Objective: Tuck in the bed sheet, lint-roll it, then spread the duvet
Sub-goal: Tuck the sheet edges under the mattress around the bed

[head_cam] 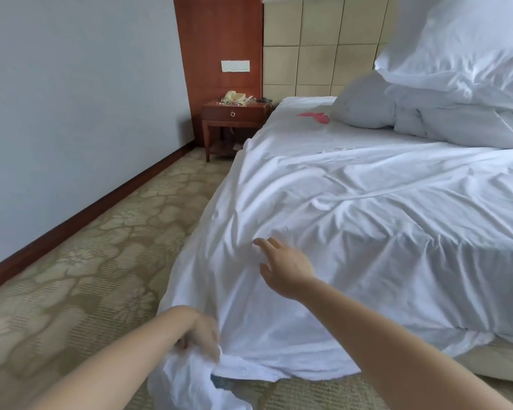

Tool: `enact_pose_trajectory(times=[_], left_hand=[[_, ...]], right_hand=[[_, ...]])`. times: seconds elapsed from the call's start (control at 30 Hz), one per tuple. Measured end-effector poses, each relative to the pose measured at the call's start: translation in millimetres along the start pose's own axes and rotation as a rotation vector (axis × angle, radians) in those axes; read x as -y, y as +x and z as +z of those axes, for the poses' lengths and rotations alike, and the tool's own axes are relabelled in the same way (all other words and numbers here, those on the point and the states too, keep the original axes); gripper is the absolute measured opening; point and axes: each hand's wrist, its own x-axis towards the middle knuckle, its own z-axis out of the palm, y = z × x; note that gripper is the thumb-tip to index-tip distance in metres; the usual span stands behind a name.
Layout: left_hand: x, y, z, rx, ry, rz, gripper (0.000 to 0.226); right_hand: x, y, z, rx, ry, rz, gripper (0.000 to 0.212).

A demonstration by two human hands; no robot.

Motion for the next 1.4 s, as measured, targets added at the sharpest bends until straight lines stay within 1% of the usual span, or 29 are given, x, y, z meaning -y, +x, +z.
enact_pose_trajectory(times=[0.07,0.1,0.17,0.2,0.27,0.33,0.37,0.4,0.47,0.5,0.53,0.57,0.6,0.63,0.7,0.83,0.93,1.0,1.07,1.13,1.17,1.23,1.27,1.33,1.4], left_hand=[[1.6,-2.3,-6.2,-0.162,-0.063,0.036,0.055],[0.6,-5.4,-11.6,-0.282,-0.072,0.062,0.051],[-0.6,-7.6,-24.6,-0.553,-0.099,0.113,0.029],[0.4,-7.6,-30.3,-0.68,-0.126,0.102,0.022],[2.0,-11.5,-40.0,-0.888,-0.156,0.015,0.02],[3.6,-14.2,-46.2,-1.061,-0.214,-0.072,0.015],[4.2,-14.4,-47.9,-1.129,-0.284,-0.091,0.013],[5.4,-12.6,-50.9,-1.192,-0.373,-0.087,0.017],[5.4,-9.9,-57.0,-1.216,-0.511,-0.072,0.032],[4.8,-8.7,-60.4,-1.206,-0.517,-0.07,0.03],[4.1,-7.8,-63.5,-1.208,-0.494,-0.067,0.02],[3.4,-7.8,-66.0,-1.205,-0.458,-0.082,0.018],[3.5,-6.9,-67.9,-1.22,-0.415,-0.096,0.023],[3.1,-8.6,-68.8,-1.224,-0.373,-0.123,0.026],[7.3,-10.3,-68.6,-1.23,-0.312,-0.191,0.024],[26.1,-14.3,-67.7,-1.202,-0.296,-0.27,0.017],[41.9,-19.1,-67.2,-1.161,-0.239,-0.341,0.019],[60.2,-23.7,-61.8,-1.114,-0.253,-0.432,0.02],[84.4,-25.9,-51.1,-1.087,-0.294,-0.504,0.019],[101.0,-26.7,-42.8,-1.074,-0.344,-0.535,0.018],[103.9,-26.1,-41.6,-1.074,-0.348,-0.54,0.018],[99.0,-26.1,-43.8,-1.073,-0.357,-0.541,0.017],[94.8,-25.1,-45.8,-1.075,-0.372,-0.53,0.015],[86.6,-21.4,-49.3,-1.076,-0.408,-0.494,0.013],[78.5,-16.5,-51.8,-1.077,-0.449,-0.454,0.015]], right_hand=[[-2.8,0.2,-1.3,0.009,-0.024,0.003,0.053],[-4.4,0.9,-2.3,0.005,-0.029,0.012,0.054],[-7.3,2.2,-3.2,-0.011,-0.04,0.023,0.054],[-8.4,3.3,-4.0,-0.024,-0.046,0.025,0.053],[-9.7,5.4,-5.0,-0.064,-0.079,0.031,0.051],[-10.2,6.0,-5.1,-0.134,-0.131,0.045,0.048],[-10.3,6.3,-6.2,-0.173,-0.167,0.06,0.048],[-10.9,6.7,-7.8,-0.213,-0.207,0.074,0.05],[-14.5,9.2,-9.7,-0.314,-0.277,0.086,0.06],[-16.8,12.0,-9.9,-0.349,-0.316,0.087,0.062],[-19.3,15.4,-9.9,-0.37,-0.353,0.096,0.061],[-20.9,19.2,-10.5,-0.388,-0.381,0.106,0.056],[-22.7,22.4,-10.5,-0.395,-0.4,0.107,0.051],[-22.6,25.1,-10.8,-0.383,-0.403,0.104,0.047],[-20.3,28.0,-9.8,-0.342,-0.4,0.106,0.044],[-13.1,32.6,-5.9,-0.312,-0.399,0.086,0.041],[-7.3,37.5,-9.2,-0.3,-0.404,0.122,0.033],[-9.2,39.6,-9.4,-0.3,-0.367,0.148,0.019],[-12.2,42.1,-10.0,-0.293,-0.352,0.136,0.017],[-8.6,40.3,-12.1,-0.288,-0.34,0.108,0.015],[-7.8,39.5,-10.9,-0.302,-0.332,0.094,0.016],[-8.6,35.5,-5.0,-0.36,-0.343,0.095,0.025],[-9.0,32.1,-2.1,-0.375,-0.317,0.103,0.024],[-10.6,27.8,1.3,-0.415,-0.239,0.081,0.015],[-12.3,27.0,1.5,-0.449,-0.185,0.062,0.013]])
